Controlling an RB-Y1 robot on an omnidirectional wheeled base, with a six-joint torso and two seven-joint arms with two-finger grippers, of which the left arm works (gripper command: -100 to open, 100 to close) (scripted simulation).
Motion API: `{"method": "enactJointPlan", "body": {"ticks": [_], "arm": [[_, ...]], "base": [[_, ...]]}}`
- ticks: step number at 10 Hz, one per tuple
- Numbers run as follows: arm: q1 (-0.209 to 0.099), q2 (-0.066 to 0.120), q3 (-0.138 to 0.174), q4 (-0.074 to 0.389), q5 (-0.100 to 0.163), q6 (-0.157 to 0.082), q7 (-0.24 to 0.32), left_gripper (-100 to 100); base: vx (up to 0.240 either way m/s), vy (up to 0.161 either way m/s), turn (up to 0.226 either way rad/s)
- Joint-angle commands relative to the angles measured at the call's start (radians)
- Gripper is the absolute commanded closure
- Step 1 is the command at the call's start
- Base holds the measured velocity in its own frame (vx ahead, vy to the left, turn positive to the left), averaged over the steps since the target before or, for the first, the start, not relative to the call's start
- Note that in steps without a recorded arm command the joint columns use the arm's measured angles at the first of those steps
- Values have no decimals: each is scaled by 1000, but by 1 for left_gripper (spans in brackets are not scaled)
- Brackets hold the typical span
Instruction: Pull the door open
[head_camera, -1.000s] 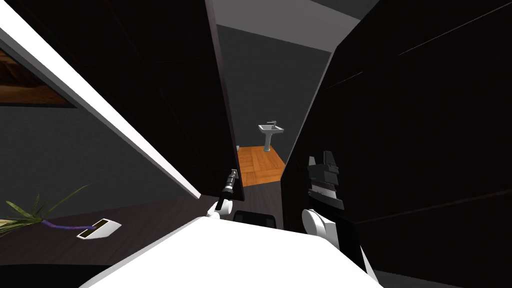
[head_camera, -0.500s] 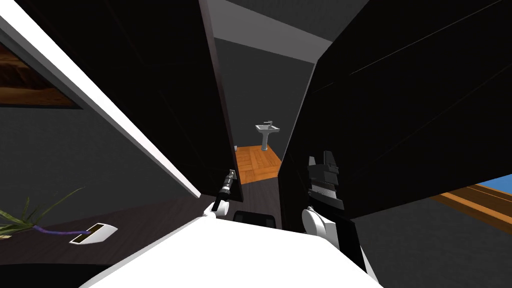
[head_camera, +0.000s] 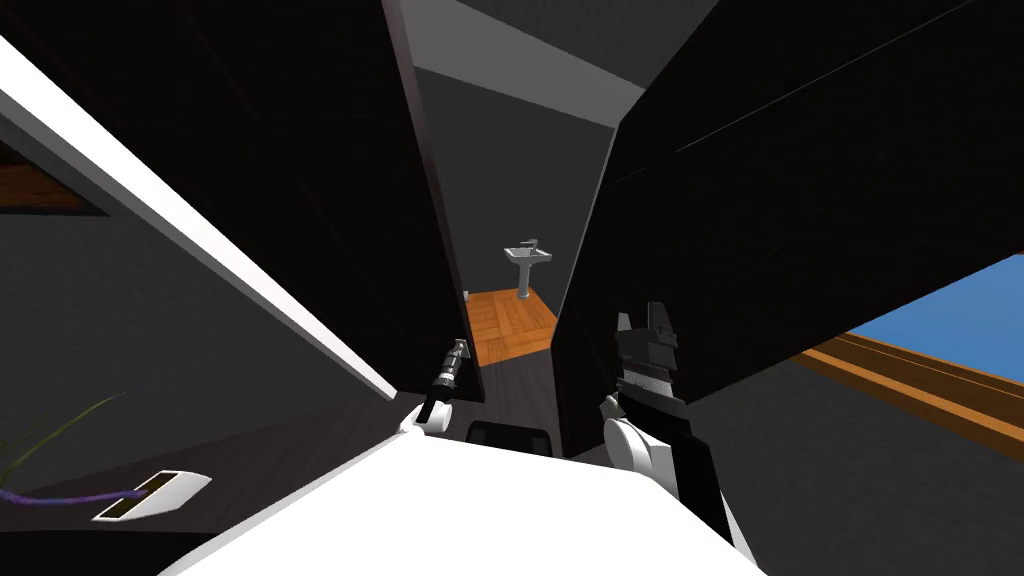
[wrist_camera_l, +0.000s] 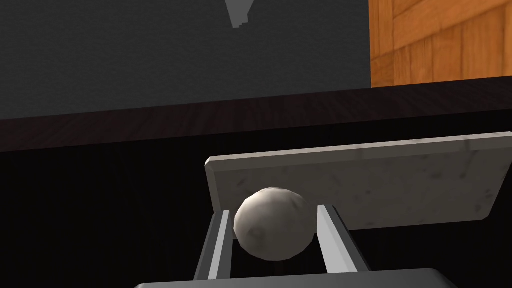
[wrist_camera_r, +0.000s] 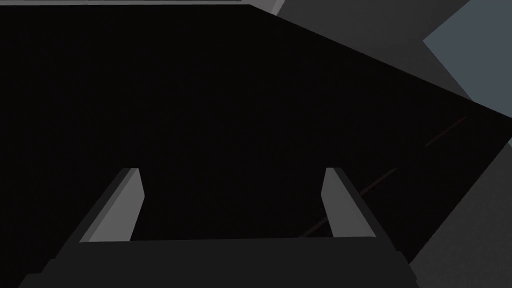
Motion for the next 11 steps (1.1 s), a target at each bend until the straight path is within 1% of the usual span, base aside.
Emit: {"method": "enactJointPlan", "body": {"ticks": [1, 2, 3, 4, 5, 6, 8, 9, 10, 11], "arm": [[-1, 28, 6, 18, 5, -16, 22, 100], [1, 42, 2, 23, 5, -21, 40, 100], [1, 42, 2, 23, 5, -21, 40, 100], [5, 63, -3, 29, 5, -28, 64, 100], [7, 75, -7, 32, 5, -32, 79, 100], [9, 92, -11, 38, 5, -37, 100, 100], [12, 110, -16, 43, 5, -44, 122, 100], [14, 124, -20, 47, 5, -49, 140, 100], [21, 113, -21, 38, 4, -34, 127, 100], [31, 131, -31, 39, 1, -49, 149, 100]], "base": [[-55, 9, -109], [-50, 8, -179], [-34, 4, -65], [-38, 6, -149], [-40, 12, -202], [-27, 4, -184], [6, -22, -99], [69, -61, -102], [37, -24, -3], [-125, -10, -168]]}}
